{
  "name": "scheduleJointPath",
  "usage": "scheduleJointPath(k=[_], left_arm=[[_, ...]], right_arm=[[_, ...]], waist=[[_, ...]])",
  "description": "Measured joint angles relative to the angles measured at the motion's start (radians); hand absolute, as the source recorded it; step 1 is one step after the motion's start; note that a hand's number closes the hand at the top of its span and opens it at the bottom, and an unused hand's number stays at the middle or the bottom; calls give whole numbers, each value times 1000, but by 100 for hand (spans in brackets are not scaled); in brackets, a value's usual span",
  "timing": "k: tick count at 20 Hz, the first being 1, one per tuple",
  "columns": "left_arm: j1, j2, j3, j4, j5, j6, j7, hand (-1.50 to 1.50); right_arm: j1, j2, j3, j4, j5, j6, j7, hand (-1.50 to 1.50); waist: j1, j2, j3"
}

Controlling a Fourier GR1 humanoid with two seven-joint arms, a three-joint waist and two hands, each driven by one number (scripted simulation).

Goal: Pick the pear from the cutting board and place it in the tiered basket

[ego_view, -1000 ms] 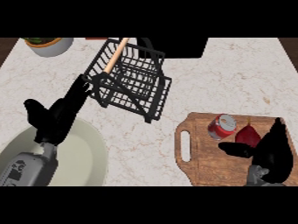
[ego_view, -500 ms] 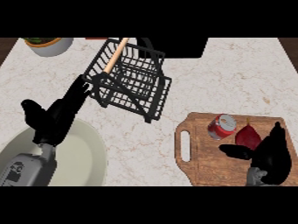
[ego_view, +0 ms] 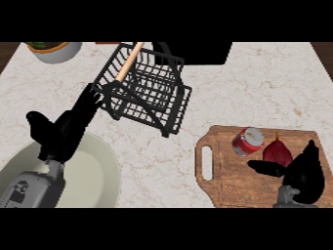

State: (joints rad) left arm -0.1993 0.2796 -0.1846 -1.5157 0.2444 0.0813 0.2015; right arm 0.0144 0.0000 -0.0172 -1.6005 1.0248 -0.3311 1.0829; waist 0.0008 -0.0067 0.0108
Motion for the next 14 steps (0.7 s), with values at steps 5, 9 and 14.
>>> scheduleJointPath(k=[5,9,14], left_arm=[[-1,-5,7,-2,-2,-8,12,0],[0,-14,9,-7,-13,-8,27,0],[0,-18,21,0,-21,-24,24,0]], right_arm=[[-25,-1,-47,89,-37,-55,-41,-150],[-32,-3,-52,127,-61,-97,-66,-150],[-82,-7,-68,198,-117,-122,-106,150]], waist=[[1,-1,-2],[0,-6,-7],[-2,-12,-14]])
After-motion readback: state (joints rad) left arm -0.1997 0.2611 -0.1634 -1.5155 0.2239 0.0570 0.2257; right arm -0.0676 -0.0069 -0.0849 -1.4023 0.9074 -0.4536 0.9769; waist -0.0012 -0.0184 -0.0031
